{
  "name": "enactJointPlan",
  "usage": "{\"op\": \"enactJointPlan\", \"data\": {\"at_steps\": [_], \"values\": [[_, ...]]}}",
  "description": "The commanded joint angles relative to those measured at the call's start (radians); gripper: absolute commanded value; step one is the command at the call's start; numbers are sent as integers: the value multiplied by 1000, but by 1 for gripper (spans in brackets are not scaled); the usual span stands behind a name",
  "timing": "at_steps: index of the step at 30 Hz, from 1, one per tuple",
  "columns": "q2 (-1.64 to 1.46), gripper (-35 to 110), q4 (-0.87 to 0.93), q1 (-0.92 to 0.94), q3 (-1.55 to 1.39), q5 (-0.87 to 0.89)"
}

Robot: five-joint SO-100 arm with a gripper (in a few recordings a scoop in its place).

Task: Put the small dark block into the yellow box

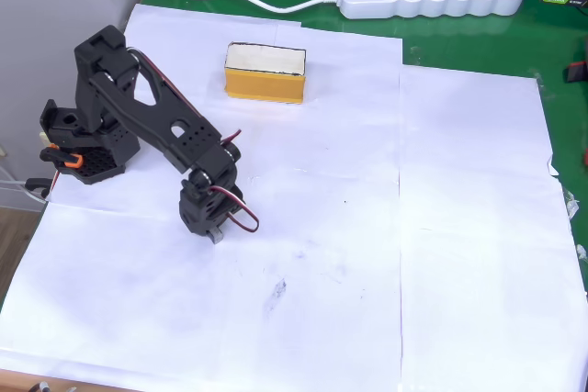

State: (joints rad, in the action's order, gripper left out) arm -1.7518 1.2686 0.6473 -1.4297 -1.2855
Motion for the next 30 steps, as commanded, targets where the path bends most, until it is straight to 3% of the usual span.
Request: {"op": "enactJointPlan", "data": {"at_steps": [1,12,19,25,30], "values": [[69,0,5,9,-18,-11],[350,0,41,9,-46,5],[437,0,337,-57,-302,12],[456,0,672,-328,-701,121],[454,0,683,-626,-838,293]]}}
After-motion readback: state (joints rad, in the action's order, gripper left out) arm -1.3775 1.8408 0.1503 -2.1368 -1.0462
